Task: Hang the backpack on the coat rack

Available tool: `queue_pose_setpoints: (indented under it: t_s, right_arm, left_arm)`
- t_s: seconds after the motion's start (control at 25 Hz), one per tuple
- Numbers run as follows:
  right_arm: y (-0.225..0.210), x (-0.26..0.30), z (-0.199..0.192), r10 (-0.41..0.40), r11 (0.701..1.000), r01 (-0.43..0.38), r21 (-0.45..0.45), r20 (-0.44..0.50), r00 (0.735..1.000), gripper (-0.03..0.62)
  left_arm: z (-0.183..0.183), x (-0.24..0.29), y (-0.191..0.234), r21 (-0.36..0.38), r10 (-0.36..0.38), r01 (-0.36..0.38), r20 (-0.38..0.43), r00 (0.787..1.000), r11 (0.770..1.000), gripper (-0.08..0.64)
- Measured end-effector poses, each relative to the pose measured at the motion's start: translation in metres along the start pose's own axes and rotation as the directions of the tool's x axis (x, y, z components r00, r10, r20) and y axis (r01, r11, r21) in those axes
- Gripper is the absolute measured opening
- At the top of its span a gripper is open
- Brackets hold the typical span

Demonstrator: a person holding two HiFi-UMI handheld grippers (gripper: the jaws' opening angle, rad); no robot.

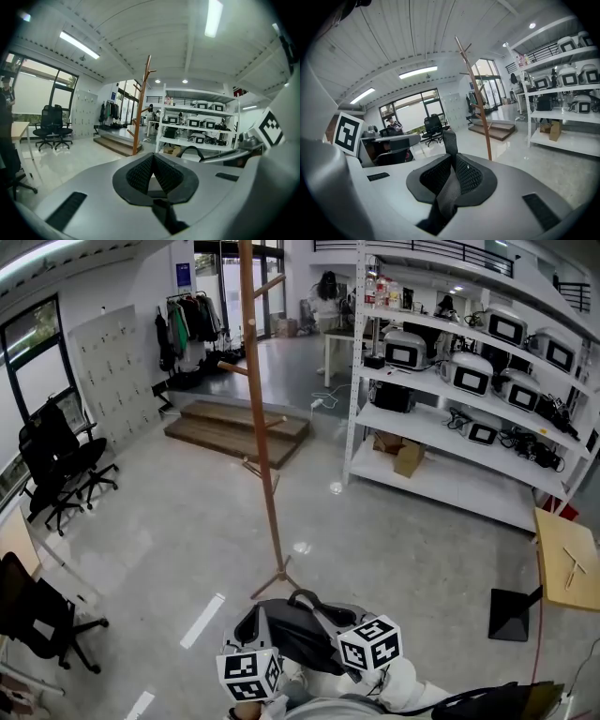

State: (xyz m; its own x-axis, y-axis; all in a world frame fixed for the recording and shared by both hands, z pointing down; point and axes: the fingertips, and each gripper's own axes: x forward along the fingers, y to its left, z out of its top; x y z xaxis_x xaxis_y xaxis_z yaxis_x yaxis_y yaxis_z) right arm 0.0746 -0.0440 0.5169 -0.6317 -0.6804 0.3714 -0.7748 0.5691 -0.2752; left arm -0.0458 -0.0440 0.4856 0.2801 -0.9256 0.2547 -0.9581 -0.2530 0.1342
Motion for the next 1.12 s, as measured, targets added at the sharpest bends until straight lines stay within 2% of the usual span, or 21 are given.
queue_pose_setpoints:
  t_s: [1.12]
  right_arm:
    - [-0.034, 0.144, 0.073, 0.013, 1.000, -0.013, -0.009, -0.026, 1.000, 0.037]
  left_arm:
    - [0.045, 0.126, 0.102, -0.036, -0.006, 0.006, -0.005, 1.000, 0.999, 0.002]
